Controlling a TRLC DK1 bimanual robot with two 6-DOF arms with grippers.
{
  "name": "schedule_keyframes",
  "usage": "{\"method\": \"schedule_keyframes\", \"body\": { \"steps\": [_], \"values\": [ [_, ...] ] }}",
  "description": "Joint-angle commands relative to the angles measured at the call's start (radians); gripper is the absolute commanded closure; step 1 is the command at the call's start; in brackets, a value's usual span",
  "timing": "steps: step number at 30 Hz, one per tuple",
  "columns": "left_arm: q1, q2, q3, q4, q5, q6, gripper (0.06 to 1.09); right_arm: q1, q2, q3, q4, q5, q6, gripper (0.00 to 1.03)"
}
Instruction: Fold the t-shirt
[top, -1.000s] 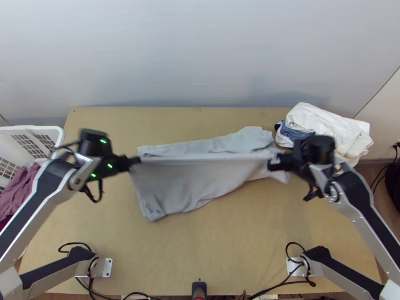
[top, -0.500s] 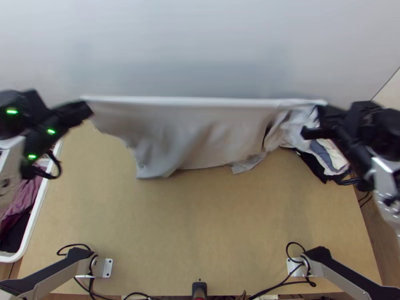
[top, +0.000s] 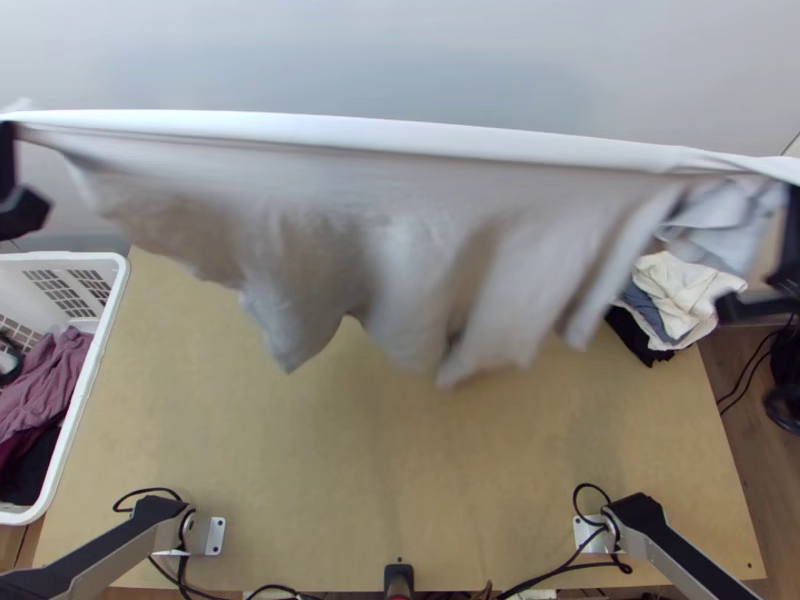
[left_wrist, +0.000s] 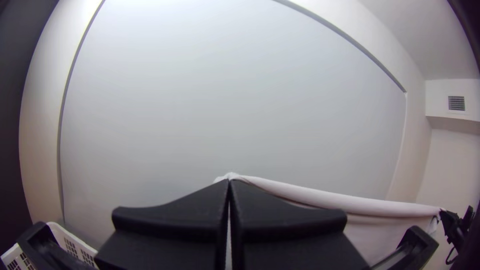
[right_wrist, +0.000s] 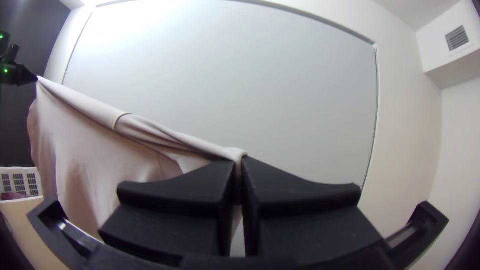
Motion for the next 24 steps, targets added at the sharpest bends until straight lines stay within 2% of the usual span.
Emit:
{"method": "schedule_keyframes", "body": {
  "steps": [1,6,10,13,17,20,24],
  "values": [
    [0.003,-0.081,0.07,0.001,-0.047,0.077,1.05,-0.01,-0.105,0.031,0.066,0.025,-0.095,1.0],
    [0.003,-0.14,0.119,-0.098,0.033,0.114,1.05,-0.018,-0.145,0.102,-0.046,0.022,-0.098,1.0],
    [0.003,-0.179,0.131,-0.176,0.059,0.137,1.05,-0.027,-0.147,0.195,-0.164,0.018,-0.097,1.0],
    [0.003,-0.191,0.122,-0.302,0.082,0.127,1.05,-0.035,-0.15,0.197,-0.258,0.018,-0.068,1.0],
    [0.002,-0.223,-0.034,-0.425,0.133,0.048,1.05,-0.028,-0.18,0.049,-0.281,0.018,-0.006,1.0],
    [-0.007,-0.271,-0.212,-0.427,0.194,0.029,1.05,-0.005,-0.197,-0.124,-0.29,0.018,0.04,1.0],
    [-0.023,-0.348,-0.475,-0.41,0.228,0.032,1.05,0.03,-0.233,-0.372,-0.235,0.018,0.081,1.0]
  ]
}}
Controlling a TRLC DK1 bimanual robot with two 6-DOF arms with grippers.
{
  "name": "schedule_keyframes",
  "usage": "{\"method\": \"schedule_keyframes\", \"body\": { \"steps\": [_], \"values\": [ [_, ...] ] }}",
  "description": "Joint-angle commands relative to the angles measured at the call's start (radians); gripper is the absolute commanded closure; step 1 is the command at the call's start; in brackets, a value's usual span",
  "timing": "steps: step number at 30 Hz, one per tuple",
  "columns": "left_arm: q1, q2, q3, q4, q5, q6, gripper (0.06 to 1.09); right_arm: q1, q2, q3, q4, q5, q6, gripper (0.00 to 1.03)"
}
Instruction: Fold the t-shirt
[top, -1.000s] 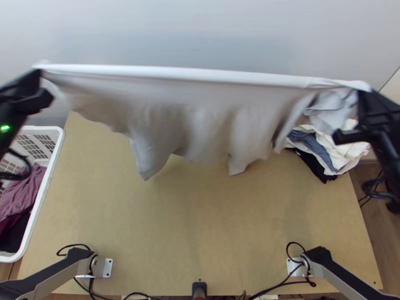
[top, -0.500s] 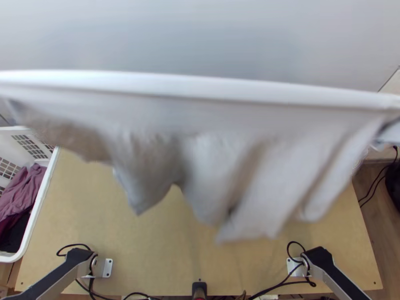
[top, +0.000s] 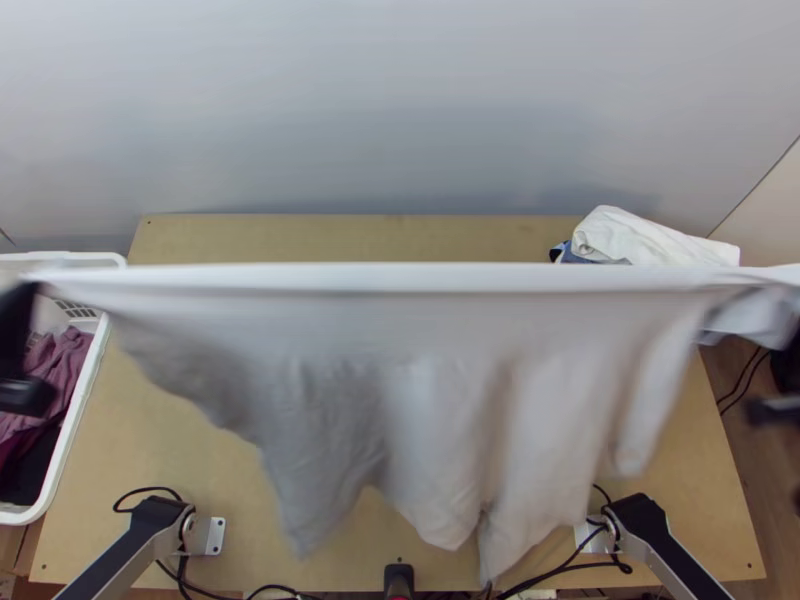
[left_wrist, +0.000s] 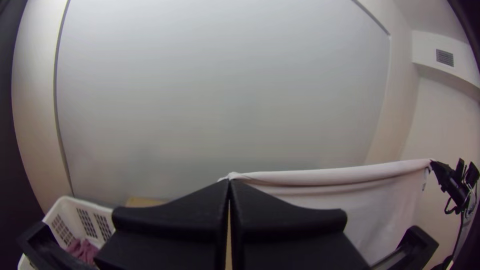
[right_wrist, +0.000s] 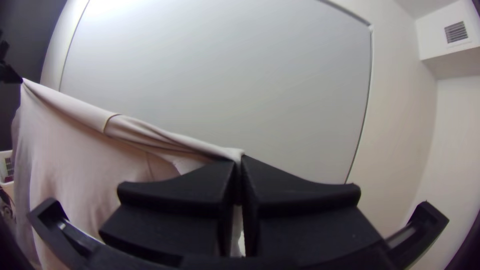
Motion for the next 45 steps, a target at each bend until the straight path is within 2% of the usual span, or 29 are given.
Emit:
{"method": "schedule_keyframes", "body": {
  "steps": [1,5,10,15,21,30,38,45],
  "values": [
    [-0.018,-0.125,-0.408,-0.029,0.082,0.002,1.05,0.039,-0.045,-0.352,0.041,-0.014,0.067,1.0],
    [-0.01,-0.208,-0.659,0.131,0.079,0.037,1.05,0.041,-0.022,-0.538,0.181,-0.022,0.067,1.0],
    [0.067,-0.168,-0.805,0.35,0.081,0.037,1.05,0.025,0.112,-0.641,0.357,-0.035,0.113,1.0],
    [0.146,-0.067,-0.928,0.591,0.082,0.04,1.05,-0.032,0.328,-0.631,0.527,-0.083,0.153,1.0],
    [0.165,0.124,-1.021,0.859,0.067,0.039,1.05,-0.085,0.622,-0.519,0.63,-0.098,0.22,1.0],
    [0.162,0.496,-0.932,1.114,0.035,0.014,1.05,-0.113,1.009,-0.291,0.644,-0.106,0.296,1.0],
    [0.165,0.783,-0.774,1.206,0.012,0.003,1.05,-0.119,1.233,-0.105,0.644,-0.106,0.351,1.0],
    [0.169,0.947,-0.662,1.238,-0.005,0.003,1.05,-0.12,1.379,0.024,0.644,-0.104,0.388,1.0]
  ]
}}
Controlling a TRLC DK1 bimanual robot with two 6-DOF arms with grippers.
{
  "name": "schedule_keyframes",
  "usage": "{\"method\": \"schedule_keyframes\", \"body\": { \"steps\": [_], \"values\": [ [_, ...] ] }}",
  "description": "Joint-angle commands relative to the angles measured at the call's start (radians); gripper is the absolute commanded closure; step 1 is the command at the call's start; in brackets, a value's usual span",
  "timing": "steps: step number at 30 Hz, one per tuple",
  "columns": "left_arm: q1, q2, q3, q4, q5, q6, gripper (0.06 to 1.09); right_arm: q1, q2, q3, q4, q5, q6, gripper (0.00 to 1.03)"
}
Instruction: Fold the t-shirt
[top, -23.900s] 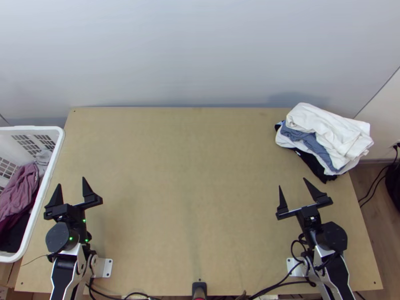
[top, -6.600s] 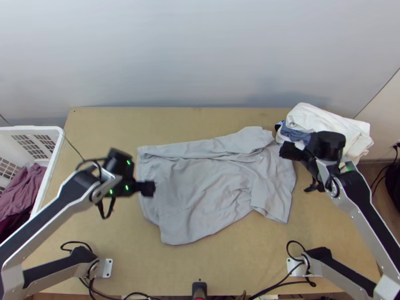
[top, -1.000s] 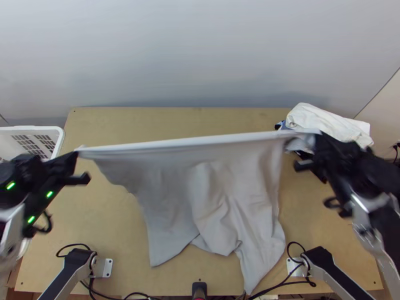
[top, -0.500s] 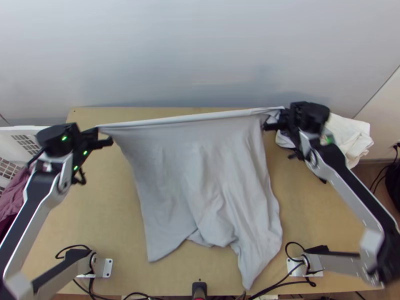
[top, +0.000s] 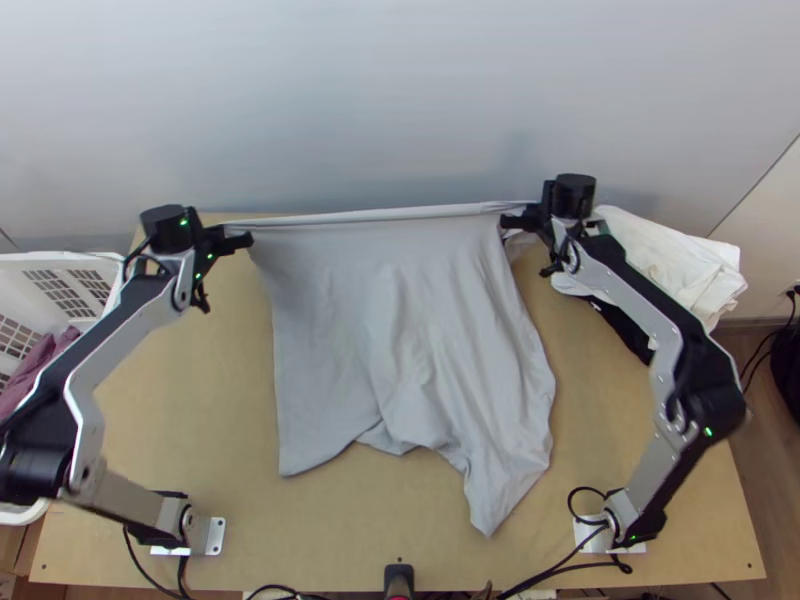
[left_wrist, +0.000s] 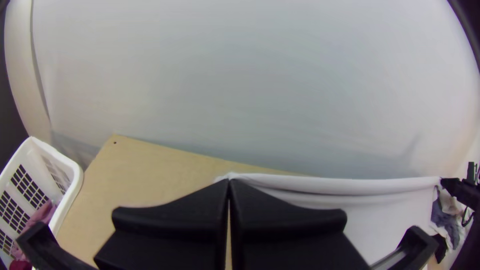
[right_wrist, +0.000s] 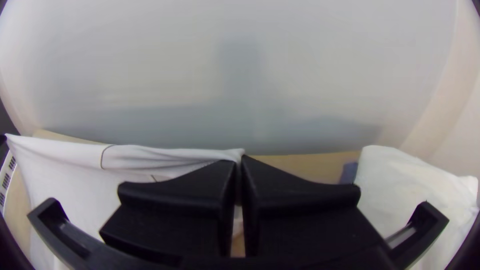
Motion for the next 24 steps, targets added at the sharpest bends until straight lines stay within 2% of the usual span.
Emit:
{"method": "schedule_keyframes", "body": {
  "steps": [1,2,3,5,7,8,9,11,12,13,14,17,20,24],
  "values": [
    [0.007,0.189,0.117,0.044,-0.013,-0.004,1.05,-0.003,0.16,0.139,0.002,0.001,0.046,1.0],
    [0.009,0.206,0.129,0.046,-0.013,-0.009,1.05,-0.003,0.169,0.155,0.002,0.001,0.052,0.97],
    [0.01,0.218,0.142,0.046,-0.013,-0.018,1.05,-0.002,0.174,0.164,0.002,0.001,0.069,0.88],
    [0.01,0.235,0.16,0.04,-0.013,-0.038,1.03,0.006,0.178,0.178,0.001,0.001,0.076,0.78],
    [0.009,0.241,0.174,0.012,-0.012,-0.065,0.94,0.015,0.178,0.182,-0.009,0.001,0.079,0.61],
    [0.006,0.241,0.178,-0.003,-0.012,-0.074,0.85,0.02,0.175,0.181,-0.013,0.001,0.079,0.49],
    [0.001,0.239,0.181,-0.023,-0.012,-0.085,0.73,0.024,0.172,0.181,-0.026,0.001,0.079,0.36],
    [-0.005,0.238,0.194,-0.079,-0.01,-0.099,0.4,0.03,0.163,0.184,-0.052,-0.001,0.079,0.18],
    [-0.005,0.236,0.204,-0.118,-0.005,-0.12,0.24,0.032,0.151,0.179,-0.061,-0.001,0.079,0.14],
    [-0.007,0.235,0.217,-0.163,0.01,-0.142,0.14,0.033,0.14,0.176,-0.07,-0.001,0.079,0.14],
    [-0.007,0.232,0.227,-0.197,0.022,-0.153,0.1,0.035,0.123,0.173,-0.087,-0.001,0.084,0.13],
    [-0.014,0.186,0.212,-0.229,0.03,-0.168,0.1,0.04,0.056,0.147,-0.147,-0.002,0.111,0.07],
    [-0.014,0.121,0.177,-0.25,0.042,-0.176,0.1,0.046,-0.044,0.084,-0.205,-0.021,0.138,0.05],
    [-0.016,0.009,0.172,-0.447,0.105,-0.18,0.1,0.049,-0.198,-0.009,-0.286,-0.071,0.145,0.05]
  ]
}}
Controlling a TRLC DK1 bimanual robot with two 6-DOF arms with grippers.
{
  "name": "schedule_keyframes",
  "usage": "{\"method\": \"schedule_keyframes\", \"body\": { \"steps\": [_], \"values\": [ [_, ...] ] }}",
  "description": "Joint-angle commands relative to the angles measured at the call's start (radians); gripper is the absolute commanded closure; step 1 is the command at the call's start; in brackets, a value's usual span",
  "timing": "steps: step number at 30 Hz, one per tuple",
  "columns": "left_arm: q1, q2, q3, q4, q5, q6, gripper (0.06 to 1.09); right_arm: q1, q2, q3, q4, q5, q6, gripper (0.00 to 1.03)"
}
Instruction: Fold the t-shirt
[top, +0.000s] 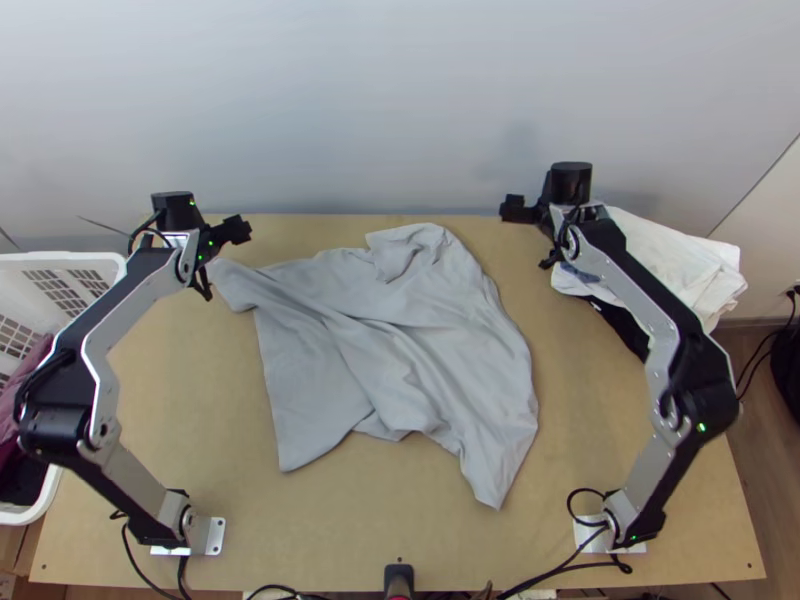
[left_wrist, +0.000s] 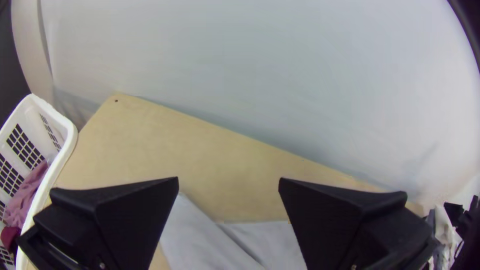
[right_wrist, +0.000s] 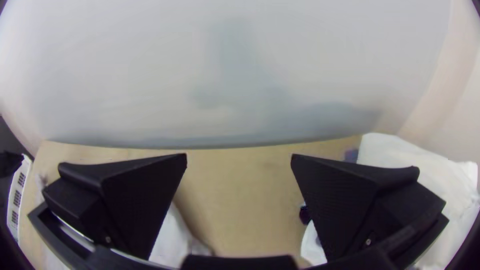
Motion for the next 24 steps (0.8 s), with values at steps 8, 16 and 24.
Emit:
{"method": "schedule_keyframes", "body": {
  "steps": [8,16,24],
  "values": [
    [-0.042,-0.475,-0.183,-0.554,0.171,0.011,0.11,0.0,-0.473,-0.295,-0.293,-0.079,0.024,0.04],
    [-0.208,-0.741,-0.348,-0.873,0.18,0.052,0.11,0.017,-0.688,-0.439,-0.375,-0.099,0.033,0.04],
    [-0.463,-0.863,-0.518,-0.968,0.177,-0.04,0.11,0.037,-0.83,-0.516,-0.458,-0.099,0.047,0.04]
  ]
}}
